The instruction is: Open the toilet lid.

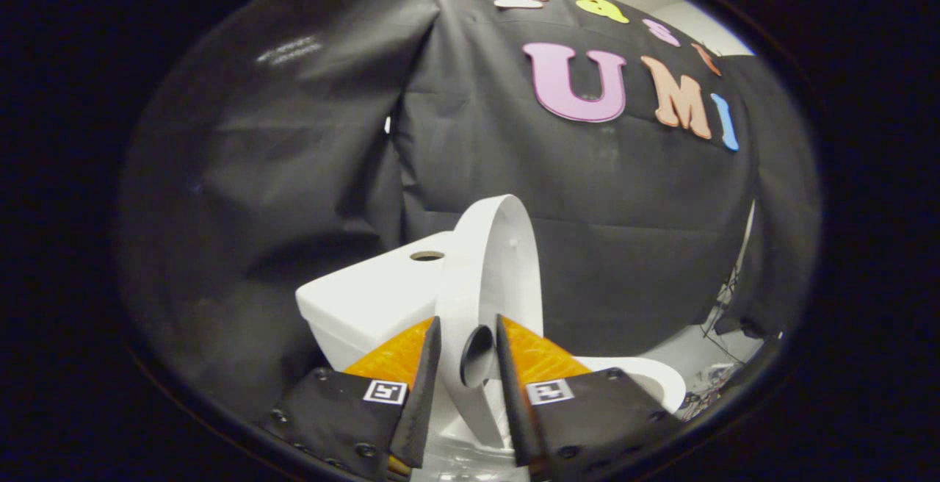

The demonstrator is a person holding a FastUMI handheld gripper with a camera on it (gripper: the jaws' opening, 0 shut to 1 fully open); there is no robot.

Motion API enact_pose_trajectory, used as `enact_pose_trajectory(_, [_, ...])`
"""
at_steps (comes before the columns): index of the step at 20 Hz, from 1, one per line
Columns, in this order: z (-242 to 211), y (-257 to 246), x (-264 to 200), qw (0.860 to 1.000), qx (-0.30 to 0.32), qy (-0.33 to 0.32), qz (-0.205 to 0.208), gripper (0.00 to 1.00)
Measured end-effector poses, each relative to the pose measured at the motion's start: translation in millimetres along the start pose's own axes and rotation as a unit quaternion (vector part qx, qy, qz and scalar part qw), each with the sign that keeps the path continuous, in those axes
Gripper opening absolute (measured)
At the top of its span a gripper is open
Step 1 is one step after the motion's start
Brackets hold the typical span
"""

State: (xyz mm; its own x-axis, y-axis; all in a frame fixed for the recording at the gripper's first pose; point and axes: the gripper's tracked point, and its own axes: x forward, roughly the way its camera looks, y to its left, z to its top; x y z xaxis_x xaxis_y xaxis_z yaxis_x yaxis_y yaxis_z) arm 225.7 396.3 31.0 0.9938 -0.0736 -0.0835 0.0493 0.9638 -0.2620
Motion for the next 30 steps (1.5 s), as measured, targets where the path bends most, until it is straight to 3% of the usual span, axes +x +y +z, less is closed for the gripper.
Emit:
enact_pose_trajectory(5, [35.4,-13.3,-38.4,0.999,0.011,-0.037,0.012,0.98])
enact_pose_trajectory(13, [56.5,-60.5,-102.7,0.997,0.027,-0.047,0.048,0.98])
enact_pose_trajectory(21, [68.6,-150.7,-172.5,0.995,-0.016,-0.072,0.061,0.98])
enact_pose_trajectory(26, [35.3,-193.6,-182.3,0.994,-0.041,-0.076,0.064,0.98])
enact_pose_trajectory(30, [-13.4,-225.2,-167.3,0.997,-0.024,-0.071,0.033,0.98])
